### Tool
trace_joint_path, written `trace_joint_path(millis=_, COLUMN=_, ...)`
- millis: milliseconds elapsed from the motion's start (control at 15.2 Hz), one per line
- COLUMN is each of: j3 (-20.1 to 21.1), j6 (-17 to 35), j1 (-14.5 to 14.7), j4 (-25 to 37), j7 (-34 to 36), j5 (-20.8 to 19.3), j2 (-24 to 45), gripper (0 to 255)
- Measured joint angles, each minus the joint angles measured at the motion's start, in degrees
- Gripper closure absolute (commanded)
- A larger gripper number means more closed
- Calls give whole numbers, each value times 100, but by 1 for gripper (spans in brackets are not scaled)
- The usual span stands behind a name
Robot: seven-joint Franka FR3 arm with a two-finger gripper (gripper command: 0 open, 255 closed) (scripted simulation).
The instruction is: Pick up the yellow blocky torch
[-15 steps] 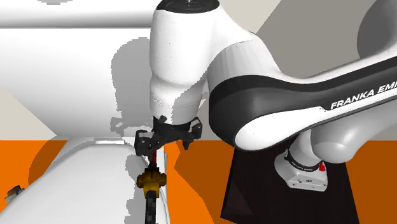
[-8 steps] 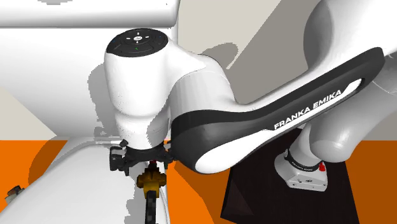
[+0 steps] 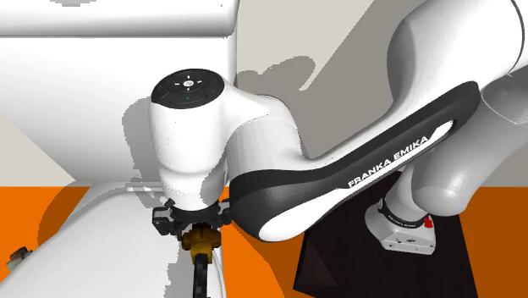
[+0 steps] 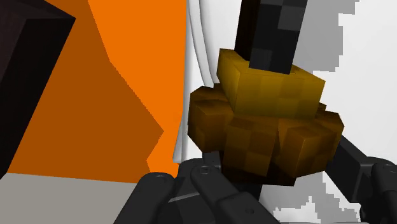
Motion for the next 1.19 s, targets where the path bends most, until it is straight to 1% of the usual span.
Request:
trace_joint_path(millis=660, j3=-5, j6=-18, j1=0, j4=9, j7=-1, j5=6, j2=-13, gripper=255)
trace_joint_path(millis=1188, j3=-65, j6=-586, j1=-7, j4=452, j7=-83, j5=128, j2=-178, gripper=255)
